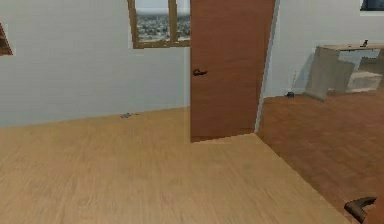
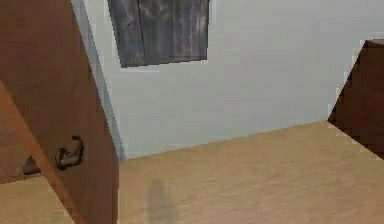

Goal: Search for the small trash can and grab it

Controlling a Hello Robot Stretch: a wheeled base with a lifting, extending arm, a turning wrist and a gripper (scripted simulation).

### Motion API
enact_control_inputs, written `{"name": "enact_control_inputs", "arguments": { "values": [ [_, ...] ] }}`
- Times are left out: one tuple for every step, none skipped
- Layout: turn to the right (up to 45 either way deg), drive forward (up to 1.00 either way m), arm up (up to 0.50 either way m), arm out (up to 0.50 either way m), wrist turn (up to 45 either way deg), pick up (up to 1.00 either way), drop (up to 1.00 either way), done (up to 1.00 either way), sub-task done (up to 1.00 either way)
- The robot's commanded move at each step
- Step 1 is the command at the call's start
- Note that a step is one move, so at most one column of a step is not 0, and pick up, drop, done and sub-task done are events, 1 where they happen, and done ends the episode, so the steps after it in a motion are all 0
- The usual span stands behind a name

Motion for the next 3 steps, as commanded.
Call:
{"name": "enact_control_inputs", "arguments": {
  "values": [
    [-15.0,0.00,0.00,0.00,0.0,0.00,0.00,0.00,0.00],
    [0.0,0.65,0.00,0.00,0.0,0.00,0.00,0.00,0.00],
    [45.0,0.00,0.00,0.00,0.0,0.00,0.00,0.00,0.00]
  ]
}}
